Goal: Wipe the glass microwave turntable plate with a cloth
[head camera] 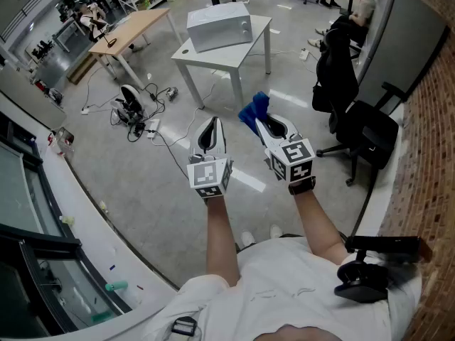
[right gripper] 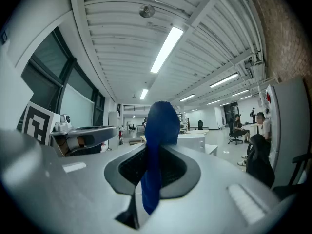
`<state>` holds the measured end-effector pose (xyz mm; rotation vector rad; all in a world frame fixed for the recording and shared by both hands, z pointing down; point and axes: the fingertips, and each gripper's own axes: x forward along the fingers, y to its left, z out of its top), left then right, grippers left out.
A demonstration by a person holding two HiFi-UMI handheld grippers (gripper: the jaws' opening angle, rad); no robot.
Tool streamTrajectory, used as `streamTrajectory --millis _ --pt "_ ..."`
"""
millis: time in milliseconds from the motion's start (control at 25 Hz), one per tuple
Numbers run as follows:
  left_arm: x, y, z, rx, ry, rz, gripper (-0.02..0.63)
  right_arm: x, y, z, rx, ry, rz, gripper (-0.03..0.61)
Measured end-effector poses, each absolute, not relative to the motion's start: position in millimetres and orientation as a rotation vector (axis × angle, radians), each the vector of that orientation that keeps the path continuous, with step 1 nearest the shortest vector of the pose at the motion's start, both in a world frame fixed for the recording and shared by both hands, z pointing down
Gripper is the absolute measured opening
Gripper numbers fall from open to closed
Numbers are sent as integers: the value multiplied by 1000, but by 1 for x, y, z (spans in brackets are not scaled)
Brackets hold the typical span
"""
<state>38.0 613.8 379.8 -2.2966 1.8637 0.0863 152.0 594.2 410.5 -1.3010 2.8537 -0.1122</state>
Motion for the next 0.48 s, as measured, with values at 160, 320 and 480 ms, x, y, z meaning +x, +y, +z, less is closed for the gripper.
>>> streamTrajectory --millis 160,320,480 --pt "43 612 376 -2275 1879 92 2 161 592 406 -1295 2845 -103 55" --pt "44 611 371 -2255 1887 102 2 162 590 402 -1280 2847 -92 55" --pt "42 609 372 -2263 1888 128 2 162 589 402 -1277 2838 -95 55"
